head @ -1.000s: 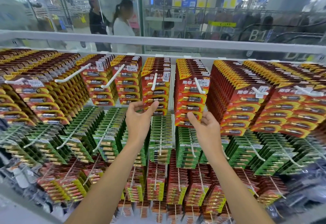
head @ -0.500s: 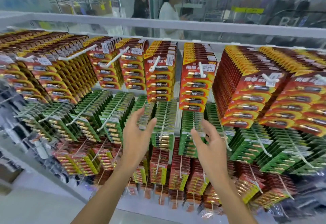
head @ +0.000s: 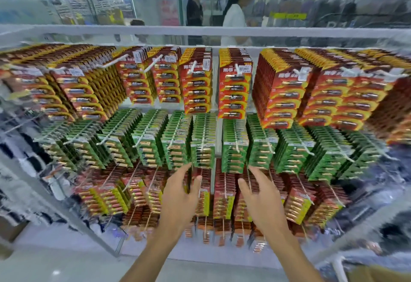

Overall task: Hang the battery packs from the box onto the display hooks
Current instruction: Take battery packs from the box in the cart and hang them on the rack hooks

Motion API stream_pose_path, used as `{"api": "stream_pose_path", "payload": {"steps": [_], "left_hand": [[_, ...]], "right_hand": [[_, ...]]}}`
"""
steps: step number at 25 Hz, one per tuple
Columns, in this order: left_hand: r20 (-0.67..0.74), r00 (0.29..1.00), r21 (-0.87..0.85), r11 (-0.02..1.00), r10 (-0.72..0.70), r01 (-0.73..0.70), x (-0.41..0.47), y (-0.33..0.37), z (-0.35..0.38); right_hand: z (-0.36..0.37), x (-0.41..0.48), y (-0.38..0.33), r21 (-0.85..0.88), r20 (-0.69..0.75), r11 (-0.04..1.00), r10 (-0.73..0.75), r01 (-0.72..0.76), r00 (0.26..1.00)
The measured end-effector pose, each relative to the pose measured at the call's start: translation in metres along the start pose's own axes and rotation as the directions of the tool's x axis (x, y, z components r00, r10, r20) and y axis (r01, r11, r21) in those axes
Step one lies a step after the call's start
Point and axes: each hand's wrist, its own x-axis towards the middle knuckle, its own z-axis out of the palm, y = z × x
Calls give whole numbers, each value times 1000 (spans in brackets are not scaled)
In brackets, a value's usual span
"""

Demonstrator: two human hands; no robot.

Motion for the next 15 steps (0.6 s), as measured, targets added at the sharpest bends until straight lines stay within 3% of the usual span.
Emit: {"api": "stream_pose_path", "payload": {"steps": [8,15], "left_hand": [[101,989,-65,993,109,-103,-87,5,28],[280,927,-112,967,251,-228,-138,55,102]], "right_hand": [[-23,-101,36,0,-113,997,79,-80,990],[-96,-166,96,33,-253,973,231,-230,939]]}}
